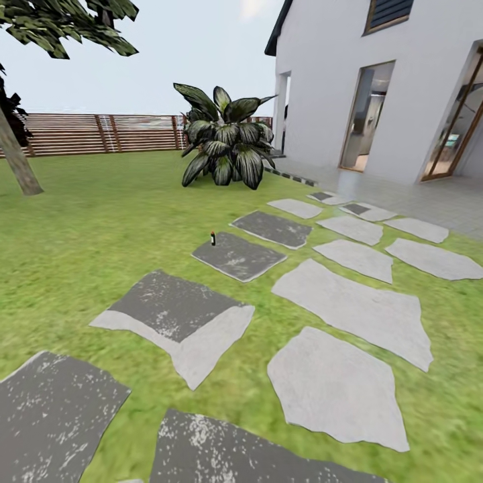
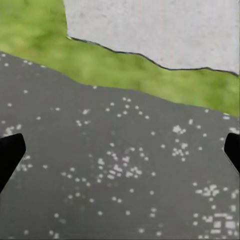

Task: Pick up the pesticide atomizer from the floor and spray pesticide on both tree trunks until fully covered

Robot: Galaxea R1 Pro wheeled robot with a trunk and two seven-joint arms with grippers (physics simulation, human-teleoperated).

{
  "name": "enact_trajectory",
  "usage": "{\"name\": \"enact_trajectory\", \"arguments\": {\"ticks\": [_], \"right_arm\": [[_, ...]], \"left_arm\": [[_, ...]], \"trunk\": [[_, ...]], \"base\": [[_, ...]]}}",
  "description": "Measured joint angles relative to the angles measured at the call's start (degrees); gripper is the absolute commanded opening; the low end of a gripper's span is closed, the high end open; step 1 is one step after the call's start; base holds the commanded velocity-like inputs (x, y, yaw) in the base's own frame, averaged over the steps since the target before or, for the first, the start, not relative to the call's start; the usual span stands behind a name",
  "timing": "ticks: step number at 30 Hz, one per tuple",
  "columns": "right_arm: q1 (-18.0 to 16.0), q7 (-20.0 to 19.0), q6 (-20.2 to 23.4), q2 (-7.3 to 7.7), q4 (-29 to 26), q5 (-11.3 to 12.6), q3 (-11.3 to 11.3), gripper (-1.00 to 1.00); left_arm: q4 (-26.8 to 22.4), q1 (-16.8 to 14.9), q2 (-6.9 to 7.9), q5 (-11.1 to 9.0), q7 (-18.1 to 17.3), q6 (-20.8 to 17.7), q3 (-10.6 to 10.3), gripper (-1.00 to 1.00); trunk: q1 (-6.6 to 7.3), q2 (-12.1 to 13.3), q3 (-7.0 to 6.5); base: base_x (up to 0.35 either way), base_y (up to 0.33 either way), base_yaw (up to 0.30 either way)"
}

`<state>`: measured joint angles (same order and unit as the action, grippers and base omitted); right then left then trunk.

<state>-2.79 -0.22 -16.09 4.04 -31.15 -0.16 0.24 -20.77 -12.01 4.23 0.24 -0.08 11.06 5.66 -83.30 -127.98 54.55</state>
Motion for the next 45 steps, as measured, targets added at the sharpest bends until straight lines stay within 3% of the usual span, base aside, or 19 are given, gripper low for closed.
{"name": "enact_trajectory", "arguments": {"ticks": [45], "right_arm": [[0.0,0.0,0.0,0.00,0.0,0.0,0.0,1.00]], "left_arm": [[0.0,0.0,0.00,0.0,0.0,0.0,0.0,1.00]], "trunk": [[0.00,0.0,0.00]], "base": [[0.338,0.000,0.000]]}}
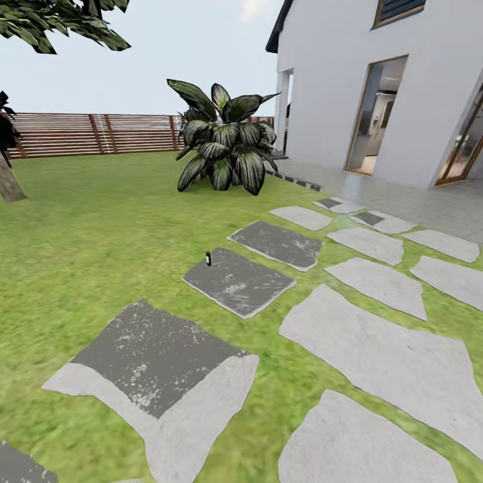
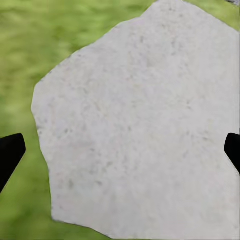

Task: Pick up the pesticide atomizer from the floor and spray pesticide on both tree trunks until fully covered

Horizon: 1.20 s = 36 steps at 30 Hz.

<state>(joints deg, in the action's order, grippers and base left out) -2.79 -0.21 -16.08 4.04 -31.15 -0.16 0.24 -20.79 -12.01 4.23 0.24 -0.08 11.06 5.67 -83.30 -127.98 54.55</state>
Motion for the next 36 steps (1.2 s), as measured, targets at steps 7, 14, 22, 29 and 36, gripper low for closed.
{"name": "enact_trajectory", "arguments": {"ticks": [7,14,22,29,36], "right_arm": [[0.0,0.0,0.0,0.00,0.0,0.0,0.0,1.00],[0.0,0.0,0.0,0.00,0.0,0.0,0.0,1.00],[0.0,0.0,0.0,0.00,0.0,0.0,0.0,1.00],[0.0,0.0,0.0,0.00,0.0,0.0,0.0,1.00],[0.0,0.0,0.0,0.00,0.0,0.0,0.0,1.00]], "left_arm": [[0.0,0.0,0.00,0.0,0.0,0.0,0.0,1.00],[0.0,0.0,0.00,0.0,0.0,0.0,0.0,1.00],[0.0,0.0,0.00,0.0,0.0,0.0,0.0,1.00],[0.0,0.0,0.00,0.0,0.0,0.0,0.0,1.00],[0.0,0.0,0.00,0.0,0.0,0.0,0.0,1.00]], "trunk": [[0.00,0.0,0.00],[0.00,0.0,0.00],[0.00,0.0,0.00],[0.00,0.0,0.00],[0.00,0.0,0.00]], "base": [[0.338,0.000,0.000],[0.338,0.000,0.000],[0.338,0.000,0.000],[0.338,0.000,0.000],[0.338,0.000,0.000]]}}
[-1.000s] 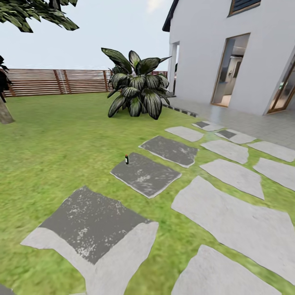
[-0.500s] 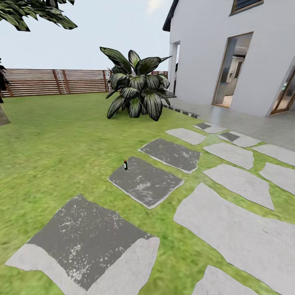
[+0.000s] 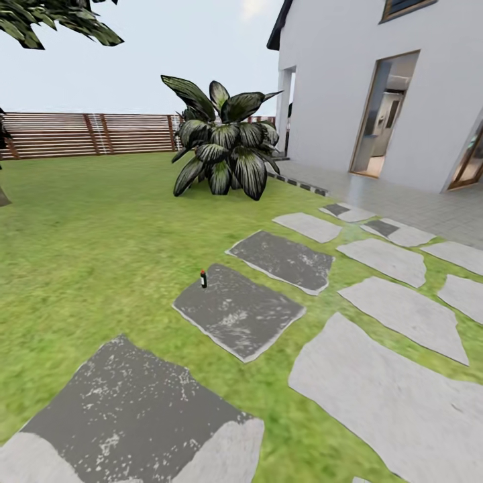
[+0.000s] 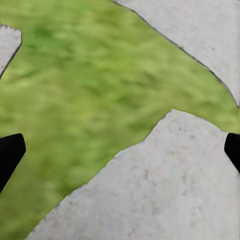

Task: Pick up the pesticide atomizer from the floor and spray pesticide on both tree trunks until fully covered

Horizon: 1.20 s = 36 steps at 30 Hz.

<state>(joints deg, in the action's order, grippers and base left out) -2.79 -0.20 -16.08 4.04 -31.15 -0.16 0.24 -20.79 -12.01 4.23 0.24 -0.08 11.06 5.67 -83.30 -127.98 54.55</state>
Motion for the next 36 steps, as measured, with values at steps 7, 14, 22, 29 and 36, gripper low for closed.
{"name": "enact_trajectory", "arguments": {"ticks": [7,14,22,29,36], "right_arm": [[0.0,0.0,0.0,0.00,0.0,0.0,0.0,1.00],[0.0,0.0,0.0,0.00,0.0,0.0,0.0,1.00],[0.0,0.0,0.0,0.00,-0.1,0.1,0.0,1.00],[0.0,0.0,-0.1,0.00,-0.2,0.2,0.1,1.00],[0.0,0.0,-0.1,-0.05,-0.2,0.1,0.1,1.00]], "left_arm": [[0.0,0.0,0.00,0.0,0.0,0.0,0.0,1.00],[0.0,0.0,0.00,0.0,0.0,0.0,0.0,1.00],[0.0,0.0,0.00,0.0,0.0,0.0,0.0,1.00],[0.0,0.0,0.00,0.0,0.0,0.0,0.0,1.00],[0.0,0.0,0.00,0.0,0.0,0.0,0.0,1.00]], "trunk": [[0.00,0.0,0.00],[0.00,0.0,0.00],[0.00,0.0,0.00],[0.00,0.0,0.00],[0.00,0.0,0.00]], "base": [[0.338,0.000,0.000],[0.338,0.000,0.000],[0.338,-0.005,0.000],[0.338,-0.070,0.000],[0.338,-0.078,0.000]]}}
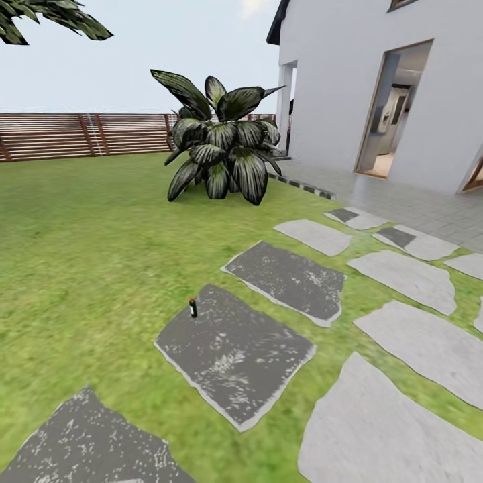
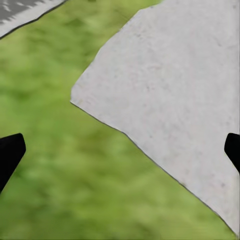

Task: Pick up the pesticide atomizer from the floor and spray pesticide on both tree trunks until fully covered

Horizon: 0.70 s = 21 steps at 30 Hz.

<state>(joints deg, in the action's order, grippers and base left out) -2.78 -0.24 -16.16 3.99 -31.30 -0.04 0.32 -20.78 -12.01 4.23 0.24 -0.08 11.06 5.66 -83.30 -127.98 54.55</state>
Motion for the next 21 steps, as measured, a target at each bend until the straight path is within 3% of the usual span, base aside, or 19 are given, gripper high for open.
{"name": "enact_trajectory", "arguments": {"ticks": [21], "right_arm": [[0.0,0.0,0.0,0.04,-0.1,0.0,0.0,1.00]], "left_arm": [[0.0,0.0,0.09,0.0,0.0,0.0,0.0,1.00]], "trunk": [[0.00,0.0,0.00]], "base": [[0.338,-0.078,0.000]]}}
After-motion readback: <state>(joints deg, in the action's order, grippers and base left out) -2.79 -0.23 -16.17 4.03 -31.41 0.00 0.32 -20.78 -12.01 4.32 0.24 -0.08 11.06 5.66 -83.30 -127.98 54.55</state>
